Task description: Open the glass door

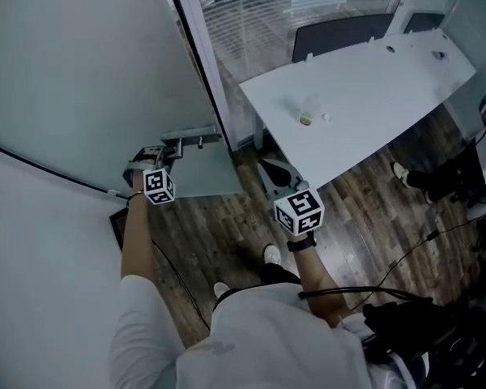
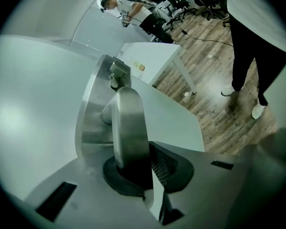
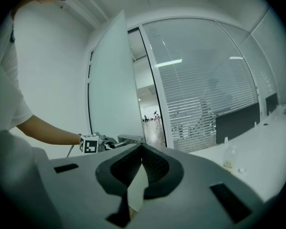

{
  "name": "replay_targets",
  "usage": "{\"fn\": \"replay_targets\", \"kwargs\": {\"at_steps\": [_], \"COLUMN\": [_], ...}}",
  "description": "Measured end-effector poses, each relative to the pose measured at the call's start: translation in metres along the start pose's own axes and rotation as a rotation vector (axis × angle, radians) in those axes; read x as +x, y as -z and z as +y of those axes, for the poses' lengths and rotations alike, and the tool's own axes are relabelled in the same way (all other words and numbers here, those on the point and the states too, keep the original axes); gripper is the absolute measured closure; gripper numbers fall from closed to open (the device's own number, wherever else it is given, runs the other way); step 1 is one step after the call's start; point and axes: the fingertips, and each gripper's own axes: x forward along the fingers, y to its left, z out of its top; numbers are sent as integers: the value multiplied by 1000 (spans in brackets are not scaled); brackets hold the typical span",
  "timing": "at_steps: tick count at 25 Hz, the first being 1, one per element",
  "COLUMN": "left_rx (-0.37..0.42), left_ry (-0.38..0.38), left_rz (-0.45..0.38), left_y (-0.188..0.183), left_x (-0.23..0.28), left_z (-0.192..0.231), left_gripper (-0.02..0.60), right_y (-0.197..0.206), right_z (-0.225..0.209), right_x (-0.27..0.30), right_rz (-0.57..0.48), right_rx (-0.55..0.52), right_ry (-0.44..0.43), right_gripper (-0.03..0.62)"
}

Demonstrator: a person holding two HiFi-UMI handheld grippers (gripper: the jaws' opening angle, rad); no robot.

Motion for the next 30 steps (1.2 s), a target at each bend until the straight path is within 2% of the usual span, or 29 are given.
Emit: {"fn": "replay_targets", "kwargs": {"at_steps": [4, 11, 19, 22, 27, 28, 30], "left_rx": [30, 87, 148, 155, 106, 102, 89], "left_ry": [1, -15, -12, 36, 181, 206, 251], "left_rz": [-39, -109, -163, -170, -208, -218, -234], "left_y": [-5, -6, -4, -2, -5, -5, -3], "left_x": [-14, -58, -99, -116, -142, -146, -157], "left_z": [-21, -58, -96, -112, -145, -148, -154], "left_gripper": [555, 557, 555, 555, 555, 549, 539], "right_y": [7, 21, 13, 9, 8, 8, 6], "right_z": [29, 111, 149, 166, 185, 185, 190], "right_x": [4, -1, -18, -26, -34, -33, -30], "right_rz": [-13, 12, -3, 2, 16, 21, 29], "right_rx": [4, -30, -61, -85, -123, -126, -130], "right_ry": [26, 16, 68, 47, 42, 51, 38], "right_gripper": [594, 592, 592, 592, 589, 583, 520]}}
